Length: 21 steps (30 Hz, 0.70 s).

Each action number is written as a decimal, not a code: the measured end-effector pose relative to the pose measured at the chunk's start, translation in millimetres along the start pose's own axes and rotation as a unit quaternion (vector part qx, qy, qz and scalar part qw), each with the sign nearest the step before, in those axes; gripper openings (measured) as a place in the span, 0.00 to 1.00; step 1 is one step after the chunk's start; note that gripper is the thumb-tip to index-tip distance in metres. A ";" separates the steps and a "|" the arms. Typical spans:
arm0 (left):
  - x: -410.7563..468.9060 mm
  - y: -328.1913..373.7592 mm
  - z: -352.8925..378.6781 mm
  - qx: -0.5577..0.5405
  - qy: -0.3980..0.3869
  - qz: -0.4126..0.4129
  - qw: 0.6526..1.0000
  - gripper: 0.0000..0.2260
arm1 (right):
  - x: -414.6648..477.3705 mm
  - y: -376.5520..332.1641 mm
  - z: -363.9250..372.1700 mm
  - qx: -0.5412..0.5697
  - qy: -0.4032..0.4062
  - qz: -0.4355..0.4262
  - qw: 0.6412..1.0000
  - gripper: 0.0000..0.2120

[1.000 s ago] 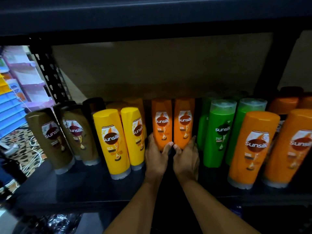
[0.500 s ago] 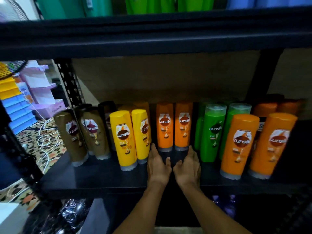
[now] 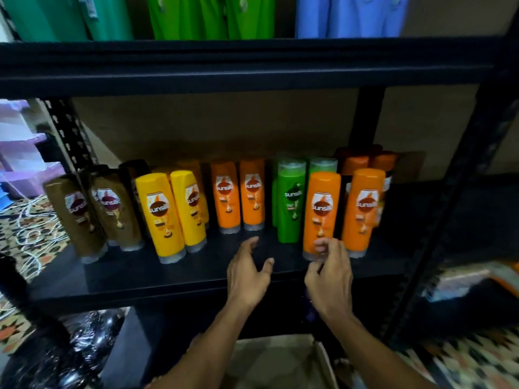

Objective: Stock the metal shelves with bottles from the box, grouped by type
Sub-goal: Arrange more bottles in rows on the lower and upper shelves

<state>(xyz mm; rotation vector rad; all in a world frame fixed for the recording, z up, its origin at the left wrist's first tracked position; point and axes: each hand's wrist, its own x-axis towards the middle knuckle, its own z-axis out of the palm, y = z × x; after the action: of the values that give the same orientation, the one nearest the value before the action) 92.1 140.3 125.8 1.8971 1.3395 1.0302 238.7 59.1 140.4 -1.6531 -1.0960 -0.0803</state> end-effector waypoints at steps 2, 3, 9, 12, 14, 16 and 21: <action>2.1 18.7 17.0 -0.038 -0.020 0.014 0.999 0.29 | 11.3 13.7 -12.9 -0.032 0.044 0.003 0.998 0.19; 2.6 27.1 23.0 -0.056 -0.032 0.023 0.998 0.30 | 15.6 18.1 -17.6 -0.057 0.065 0.006 0.996 0.20; 13.3 61.1 67.5 -0.098 -0.065 0.040 0.992 0.39 | 44.1 55.7 -31.3 -0.100 0.102 0.088 0.986 0.35; 17.7 64.3 83.6 -0.110 -0.073 0.029 0.991 0.40 | 55.4 72.6 -31.7 -0.056 0.039 0.122 0.990 0.42; 20.1 63.7 90.5 -0.106 -0.069 0.025 0.992 0.39 | 61.0 80.1 -31.0 -0.027 -0.002 0.145 0.989 0.44; 22.4 61.8 95.7 -0.100 -0.063 0.025 0.993 0.36 | 65.7 84.9 -29.2 0.006 -0.024 0.161 0.987 0.43; 23.0 56.5 92.7 -0.075 -0.071 0.041 0.994 0.32 | 66.7 86.0 -29.7 0.010 -0.022 0.177 0.984 0.40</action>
<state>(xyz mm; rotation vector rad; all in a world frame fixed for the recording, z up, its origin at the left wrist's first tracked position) 203.0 141.1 129.0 1.8875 1.0828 0.9873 349.0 78.2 126.3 -1.8139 -0.8178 0.1978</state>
